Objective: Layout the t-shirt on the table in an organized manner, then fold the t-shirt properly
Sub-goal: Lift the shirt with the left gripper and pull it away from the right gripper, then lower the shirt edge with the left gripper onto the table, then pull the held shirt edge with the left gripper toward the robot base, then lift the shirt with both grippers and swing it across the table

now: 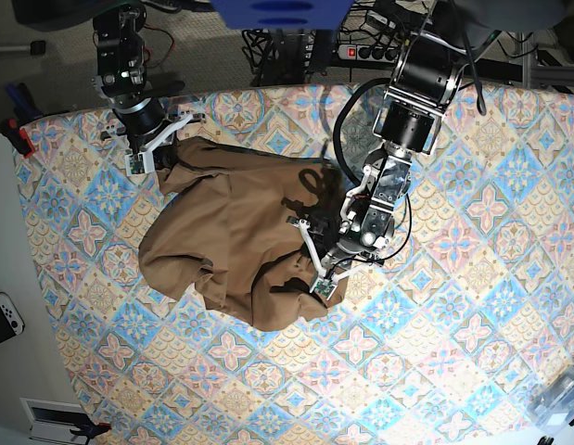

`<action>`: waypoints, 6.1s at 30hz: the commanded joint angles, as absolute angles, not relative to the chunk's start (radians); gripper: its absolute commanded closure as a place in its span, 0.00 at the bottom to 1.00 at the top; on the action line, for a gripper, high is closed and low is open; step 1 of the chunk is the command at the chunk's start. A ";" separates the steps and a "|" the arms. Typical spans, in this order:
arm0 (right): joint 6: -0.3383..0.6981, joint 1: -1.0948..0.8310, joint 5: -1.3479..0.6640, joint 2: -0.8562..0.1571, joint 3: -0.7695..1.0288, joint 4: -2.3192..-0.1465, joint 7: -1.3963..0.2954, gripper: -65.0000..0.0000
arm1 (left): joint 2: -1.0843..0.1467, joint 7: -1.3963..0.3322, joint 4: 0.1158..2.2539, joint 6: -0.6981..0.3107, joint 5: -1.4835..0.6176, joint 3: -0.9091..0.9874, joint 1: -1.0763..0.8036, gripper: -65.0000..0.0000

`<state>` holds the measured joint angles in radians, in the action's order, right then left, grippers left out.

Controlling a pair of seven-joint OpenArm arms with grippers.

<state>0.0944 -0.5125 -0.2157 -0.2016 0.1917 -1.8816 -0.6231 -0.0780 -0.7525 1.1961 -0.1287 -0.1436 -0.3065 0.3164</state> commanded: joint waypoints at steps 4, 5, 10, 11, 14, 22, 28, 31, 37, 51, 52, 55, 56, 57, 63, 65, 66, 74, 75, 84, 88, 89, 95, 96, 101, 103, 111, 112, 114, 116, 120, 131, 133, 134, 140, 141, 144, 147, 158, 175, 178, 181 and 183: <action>0.097 -0.510 -0.222 -0.209 0.197 -1.897 -0.598 1.00 | -0.087 -0.737 1.400 -0.107 -0.140 -0.289 0.272 1.00; 0.097 -0.510 -0.222 -0.209 0.197 -1.897 -0.598 1.00 | -0.104 -0.745 1.469 -0.096 -0.140 -0.266 0.234 1.00; 0.097 -0.510 -0.222 -0.209 0.197 -1.897 -0.598 1.00 | -0.120 -0.819 1.794 -0.094 -0.140 -0.128 0.061 1.00; 0.097 -0.510 -0.222 -0.209 0.197 -1.897 -0.598 1.00 | -0.120 -0.837 1.833 -0.096 -0.140 -0.091 0.027 1.00; 0.097 -0.510 -0.222 -0.209 0.197 -1.897 -0.598 1.00 | -0.127 -0.860 1.854 -0.097 -0.139 -0.038 -0.050 1.00; 0.097 -0.509 -0.223 -0.208 0.191 -1.897 -0.598 1.00 | -0.200 -0.733 1.776 -0.097 -0.137 -0.015 -0.120 1.00; 0.097 -0.510 -0.222 -0.208 0.134 -1.899 -0.598 1.00 | -0.200 -0.792 1.802 -0.097 -0.139 -0.015 -0.140 0.87; 0.097 -0.512 -0.222 -0.208 0.133 -1.899 -0.598 1.00 | -0.199 -0.797 1.860 -0.097 -0.139 -0.012 -0.163 1.00; 0.097 -0.515 -0.222 -0.208 0.133 -1.900 -0.596 1.00 | -0.202 -0.805 1.863 -0.097 -0.137 -0.015 -0.148 1.00; 0.097 -0.515 -0.222 -0.208 0.133 -1.900 -0.596 1.00 | -0.196 -0.823 1.844 -0.097 0.005 -0.018 -0.200 0.88; 0.097 -0.515 -0.222 -0.208 0.133 -1.900 -0.596 1.00 | -0.194 -0.823 1.844 -0.097 0.005 -0.018 -0.200 0.84; 0.097 -0.516 -0.222 -0.208 0.131 -1.900 -0.596 1.00 | -0.194 -0.823 1.848 -0.097 0.008 -0.018 -0.202 0.75; 0.097 -0.516 -0.222 -0.208 0.131 -1.900 -0.596 1.00 | -0.194 -0.823 1.850 -0.097 0.008 -0.018 -0.203 0.73; 0.097 -0.516 -0.222 -0.208 0.131 -1.900 -0.596 1.00 | -0.194 -0.823 1.850 -0.097 0.008 -0.016 -0.206 0.73; 0.097 -0.516 -0.222 -0.208 0.131 -1.900 -0.596 1.00 | -0.196 -0.814 1.903 -0.097 0.002 -0.018 -0.216 0.73; 0.097 -0.516 -0.222 -0.208 0.131 -1.900 -0.596 1.00 | -0.196 -0.814 1.929 -0.097 0.002 -0.018 -0.216 0.75; 0.097 -0.516 -0.222 -0.208 0.131 -1.900 -0.596 1.00 | -0.196 -0.814 1.945 -0.097 0.005 -0.018 -0.222 0.79; 0.097 -0.512 -0.222 -0.208 0.131 -1.900 -0.596 1.00 | -0.197 -0.816 1.928 -0.097 0.010 -0.016 -0.234 1.00; 0.097 -0.512 -0.222 -0.208 0.131 -1.900 -0.596 1.00 | -0.197 -0.816 1.925 -0.097 0.010 -0.013 -0.234 1.00; 0.097 -0.512 -0.222 -0.208 0.131 -1.900 -0.596 1.00 | -0.197 -0.814 1.923 -0.090 0.010 -0.013 -0.232 0.73; 0.097 -0.512 -0.222 -0.208 0.131 -1.899 -0.596 1.00 | -0.197 -0.814 1.923 -0.091 0.010 -0.015 -0.232 0.57; 0.097 -0.512 -0.222 -0.208 0.131 -1.899 -0.596 1.00 | -0.197 -0.814 1.923 -0.091 0.010 -0.015 -0.232 0.55; 0.097 -0.512 -0.222 -0.208 0.131 -1.899 -0.596 1.00 | -0.197 -0.814 1.899 -0.093 0.012 -0.013 -0.205 0.55; 0.097 -0.510 -0.222 -0.208 0.131 -1.899 -0.596 1.00 | -0.197 -0.814 1.897 -0.096 0.012 -0.016 -0.194 0.55; 0.097 -0.510 -0.222 -0.208 0.131 -1.899 -0.596 1.00 | -0.197 -0.817 1.896 -0.097 0.004 -0.031 -0.177 0.59; 0.097 -0.510 -0.222 -0.208 0.131 -1.899 -0.596 1.00 | -0.197 -0.816 1.888 -0.097 0.005 -0.050 -0.176 0.67; 0.097 -0.510 -0.222 -0.208 0.133 -1.899 -0.596 1.00 | -0.196 -0.814 1.776 -0.097 0.002 -0.065 -0.148 1.00; 0.097 -0.510 -0.222 -0.208 0.133 -1.899 -0.596 1.00 | -0.196 -0.814 1.778 -0.096 0.002 -0.065 -0.148 1.00; 0.097 -0.510 -0.222 -0.208 0.133 -1.899 -0.596 1.00 | -0.196 -0.814 1.778 -0.094 0.002 -0.064 -0.150 1.00; 0.097 -0.510 -0.222 -0.208 0.133 -1.899 -0.596 1.00 | -0.196 -0.814 1.781 -0.091 0.002 -0.064 -0.150 1.00; 0.097 -0.510 -0.222 -0.208 0.133 -1.899 -0.596 1.00 | -0.196 -0.814 1.860 -0.091 0.002 -0.064 -0.159 1.00; 0.097 -0.510 -0.222 -0.208 0.139 -1.899 -0.596 1.00 | -0.199 -0.842 2.109 -0.091 0.008 -0.022 -0.328 1.00; 0.097 -0.513 -0.222 -0.208 0.143 -1.900 -0.588 1.00 | -0.196 -0.835 2.107 -0.096 -0.001 0.028 -0.398 1.00; 0.097 -0.515 -0.222 -0.208 0.154 -1.900 -0.588 1.00 | -0.196 -0.835 2.107 -0.096 -0.001 0.047 -0.437 1.00; 0.097 -0.518 -0.222 -0.173 0.222 -1.905 -0.585 1.00 | -0.200 -0.834 2.106 -0.107 -0.001 0.133 -0.653 1.00; 0.097 -0.518 -0.222 -0.162 0.234 -1.905 -0.585 1.00 | -0.200 -0.834 2.106 -0.122 -0.001 0.136 -0.670 1.00; 0.097 -0.516 -0.222 -0.133 0.272 -1.906 -0.585 1.00 | -0.194 -0.834 2.106 -0.180 -0.001 0.170 -0.682 1.00; 0.097 -0.516 -0.222 -0.116 0.311 -1.906 -0.585 1.00 | -0.165 -0.834 2.106 -0.237 -0.002 0.168 -0.628 1.00; 0.097 -0.271 -0.222 -0.122 0.366 -1.913 -0.750 1.00 | -0.070 -1.087 2.075 -0.315 0.004 0.166 -0.027 1.00; 0.243 0.463 -0.217 -0.297 0.414 -1.641 -1.044 1.00 | -0.128 -1.221 1.425 -0.311 0.012 0.168 0.791 1.00; 0.246 0.522 -0.217 -0.352 0.406 -1.593 -1.047 1.00 | -0.145 -1.162 1.326 -0.309 0.033 0.166 0.889 1.00; 0.246 0.559 -0.217 -0.387 0.406 -1.547 -1.041 1.00 | -0.150 -1.118 1.173 -0.309 0.076 0.166 1.010 1.00; 0.246 0.622 -0.217 -0.389 0.406 -1.509 -1.041 1.00 | -0.150 -1.070 1.087 -0.309 0.097 0.166 1.081 1.00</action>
